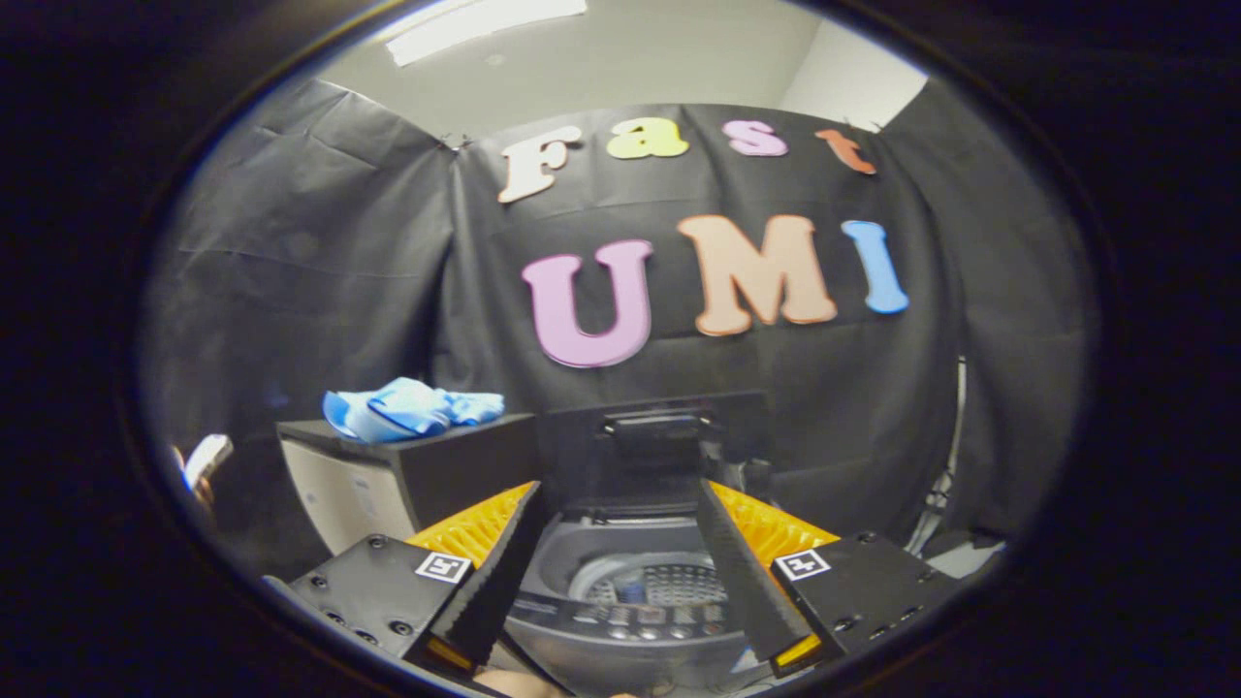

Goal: Put the clothes into the washing machine and then close the washing machine lid.

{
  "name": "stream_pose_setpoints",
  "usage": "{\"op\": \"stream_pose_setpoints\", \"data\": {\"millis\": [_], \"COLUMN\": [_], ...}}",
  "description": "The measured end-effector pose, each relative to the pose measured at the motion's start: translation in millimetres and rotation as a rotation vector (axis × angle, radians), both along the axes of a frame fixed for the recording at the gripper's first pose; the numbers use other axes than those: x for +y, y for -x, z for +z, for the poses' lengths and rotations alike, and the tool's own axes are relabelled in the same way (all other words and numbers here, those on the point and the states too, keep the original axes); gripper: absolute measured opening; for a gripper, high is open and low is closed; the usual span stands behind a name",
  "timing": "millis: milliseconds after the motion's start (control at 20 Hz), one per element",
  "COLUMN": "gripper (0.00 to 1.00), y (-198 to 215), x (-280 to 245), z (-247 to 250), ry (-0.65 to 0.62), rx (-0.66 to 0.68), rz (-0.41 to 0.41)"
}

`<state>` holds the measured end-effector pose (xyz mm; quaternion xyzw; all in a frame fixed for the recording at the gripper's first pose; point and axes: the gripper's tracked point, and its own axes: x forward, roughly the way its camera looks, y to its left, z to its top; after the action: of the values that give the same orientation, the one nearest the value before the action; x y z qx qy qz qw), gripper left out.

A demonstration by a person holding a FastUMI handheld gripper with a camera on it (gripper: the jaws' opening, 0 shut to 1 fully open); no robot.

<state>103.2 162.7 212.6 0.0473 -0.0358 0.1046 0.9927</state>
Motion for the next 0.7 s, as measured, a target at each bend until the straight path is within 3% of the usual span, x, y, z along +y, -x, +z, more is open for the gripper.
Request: {"op": "stream_pose_setpoints", "data": {"millis": [200, 500, 700], "gripper": [0.98, 0.98, 0.98], "y": [-27, -57, -81], "x": [93, 197, 243], "z": [39, 92, 97], "ry": [0.03, -0.022, 0.056], "rx": [0.022, 0.047, 0.073], "rz": [0.197, 0.406, 0.454]}}
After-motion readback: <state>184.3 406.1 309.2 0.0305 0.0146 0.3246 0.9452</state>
